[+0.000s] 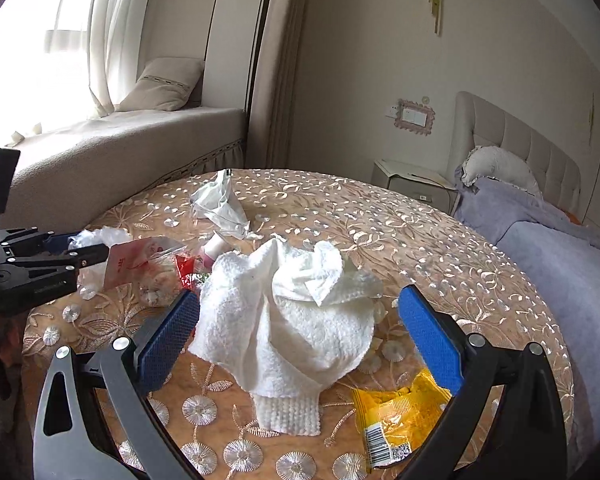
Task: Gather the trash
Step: 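Grasp the clear plastic bag with the left tool while the right tool grasps the white tissue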
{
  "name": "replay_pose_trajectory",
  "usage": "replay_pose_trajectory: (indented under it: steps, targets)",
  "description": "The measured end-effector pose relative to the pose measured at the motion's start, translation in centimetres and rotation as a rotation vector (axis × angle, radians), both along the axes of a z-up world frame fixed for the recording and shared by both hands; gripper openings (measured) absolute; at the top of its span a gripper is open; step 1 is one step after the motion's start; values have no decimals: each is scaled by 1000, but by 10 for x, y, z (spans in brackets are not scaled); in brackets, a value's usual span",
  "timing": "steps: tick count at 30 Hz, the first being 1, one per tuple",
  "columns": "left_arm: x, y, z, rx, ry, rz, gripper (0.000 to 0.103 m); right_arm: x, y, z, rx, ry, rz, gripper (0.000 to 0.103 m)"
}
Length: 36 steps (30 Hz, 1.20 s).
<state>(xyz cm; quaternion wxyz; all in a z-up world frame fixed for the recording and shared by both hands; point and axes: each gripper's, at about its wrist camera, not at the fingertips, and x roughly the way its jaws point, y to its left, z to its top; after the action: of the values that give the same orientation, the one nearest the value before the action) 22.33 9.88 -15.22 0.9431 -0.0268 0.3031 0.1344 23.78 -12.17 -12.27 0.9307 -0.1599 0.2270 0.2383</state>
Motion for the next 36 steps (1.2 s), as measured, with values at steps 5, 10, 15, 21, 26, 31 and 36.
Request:
replay_pose_trajectory:
  steps: [5,10,15,21,26,31,36]
  targets:
    - [-19,0,27,38,-68,21,37,15,17,-6,-32,28,15,99]
    - [-30,1,41,-11,-125,-2,37,36,33,-23,-79,134,35,82]
    - [-30,0,41,-24,-134,-10,37,39,27,-27,-6,278,77,20]
    - [-38,-11,48,-19,-167,-34,37,23,3,7,133,271,92,12]
    - [-46,-25,57,-16,-194,-70,37,0,-13,44,180,180,116,12]
    - [-54,-47,65,5,-216,-121,37,-22,-34,67,193,105,102,11]
    - [-62,-75,73,22,-235,-184,37,-47,-74,90,214,23,54,11]
